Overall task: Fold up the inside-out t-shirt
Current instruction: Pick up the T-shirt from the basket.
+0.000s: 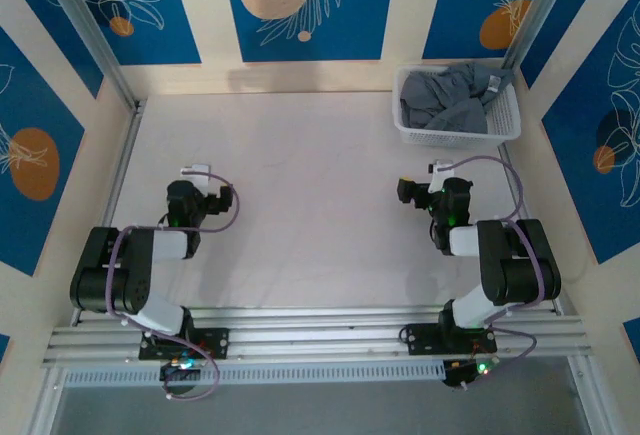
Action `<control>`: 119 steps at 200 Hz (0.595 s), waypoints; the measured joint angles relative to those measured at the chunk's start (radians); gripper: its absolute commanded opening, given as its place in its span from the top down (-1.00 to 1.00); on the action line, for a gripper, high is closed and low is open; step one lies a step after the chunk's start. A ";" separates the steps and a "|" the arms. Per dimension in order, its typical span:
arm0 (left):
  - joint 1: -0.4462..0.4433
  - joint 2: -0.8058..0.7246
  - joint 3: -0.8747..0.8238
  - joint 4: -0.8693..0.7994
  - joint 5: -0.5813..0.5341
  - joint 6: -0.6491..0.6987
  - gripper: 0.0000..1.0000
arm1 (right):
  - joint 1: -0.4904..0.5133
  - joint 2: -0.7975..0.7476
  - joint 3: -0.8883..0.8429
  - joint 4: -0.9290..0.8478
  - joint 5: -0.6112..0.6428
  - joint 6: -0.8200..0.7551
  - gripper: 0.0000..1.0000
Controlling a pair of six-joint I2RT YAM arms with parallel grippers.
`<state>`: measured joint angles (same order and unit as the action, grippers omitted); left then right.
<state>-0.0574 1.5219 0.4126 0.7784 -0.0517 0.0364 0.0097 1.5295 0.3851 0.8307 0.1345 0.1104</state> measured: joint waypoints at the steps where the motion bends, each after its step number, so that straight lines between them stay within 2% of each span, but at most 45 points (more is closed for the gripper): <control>1: 0.000 0.000 0.000 0.000 0.000 0.000 -0.99 | 0.001 0.000 0.000 0.000 0.000 0.000 -0.98; 119: 0.000 0.000 0.000 0.000 0.023 0.000 -0.98 | 0.001 0.000 -0.001 0.015 0.043 0.019 -0.98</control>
<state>-0.0570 1.5219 0.4126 0.7784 -0.0288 0.0368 0.0105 1.5295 0.3843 0.8459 0.1776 0.1295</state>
